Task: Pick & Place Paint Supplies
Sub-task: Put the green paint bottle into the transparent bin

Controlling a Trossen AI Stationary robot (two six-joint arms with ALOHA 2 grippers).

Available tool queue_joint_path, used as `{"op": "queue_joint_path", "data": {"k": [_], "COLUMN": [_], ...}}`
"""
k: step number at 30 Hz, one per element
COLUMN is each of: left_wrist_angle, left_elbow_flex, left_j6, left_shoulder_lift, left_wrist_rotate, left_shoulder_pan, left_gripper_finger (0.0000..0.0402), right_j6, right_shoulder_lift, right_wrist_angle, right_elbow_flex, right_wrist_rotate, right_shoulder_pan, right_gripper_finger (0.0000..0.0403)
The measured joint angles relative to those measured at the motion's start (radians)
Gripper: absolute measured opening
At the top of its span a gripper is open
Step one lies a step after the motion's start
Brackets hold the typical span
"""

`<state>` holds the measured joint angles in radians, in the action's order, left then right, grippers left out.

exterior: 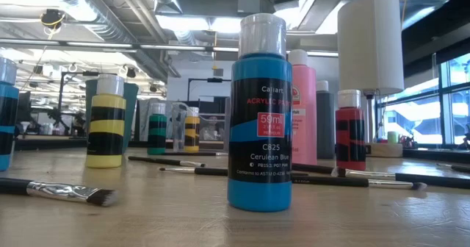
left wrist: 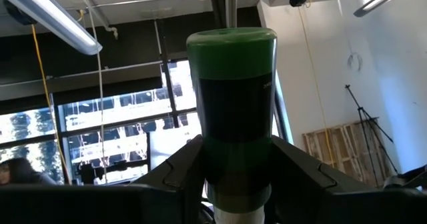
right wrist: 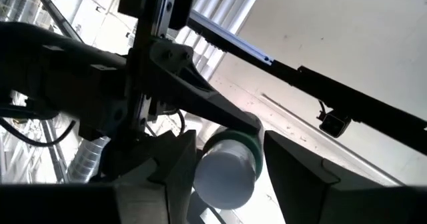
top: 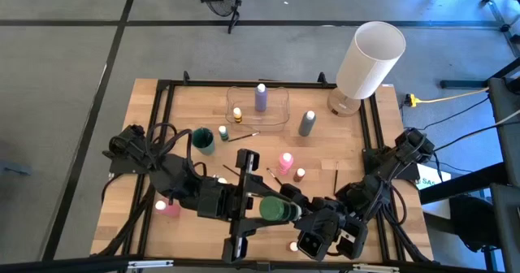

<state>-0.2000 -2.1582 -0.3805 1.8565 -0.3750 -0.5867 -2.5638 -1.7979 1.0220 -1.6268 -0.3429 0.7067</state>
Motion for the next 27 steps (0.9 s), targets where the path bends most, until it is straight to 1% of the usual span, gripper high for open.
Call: {"op": "queue_joint_path", "data": {"k": [12, 19, 27], "left_wrist_angle": [-0.004, -0.034, -0.033], "left_elbow_flex": [0.000, 0.024, 0.026], "left_j6": [0.003, 0.004, 0.019], "left_shoulder_lift": [0.000, -0.001, -0.002], "left_wrist_rotate": [-0.002, -0.005, -0.006], "left_shoulder_pan": [0.000, 0.001, 0.001], "left_gripper_finger": [0.0141, 0.0141, 0.0141], "right_j6": [-0.062, -0.062, -0.063], "right_shoulder_lift": [0.000, 0.000, 0.000], "right_wrist_angle": [0.035, 0.031, 0.032], "right_elbow_flex": [0.000, 0.000, 0.000], "right_wrist_rotate": [0.004, 0.004, 0.004], "right_shoulder_pan": [-0.011, -0.012, -0.012], "right_gripper_finger": [0.0175, 0.0161, 0.0132]}}
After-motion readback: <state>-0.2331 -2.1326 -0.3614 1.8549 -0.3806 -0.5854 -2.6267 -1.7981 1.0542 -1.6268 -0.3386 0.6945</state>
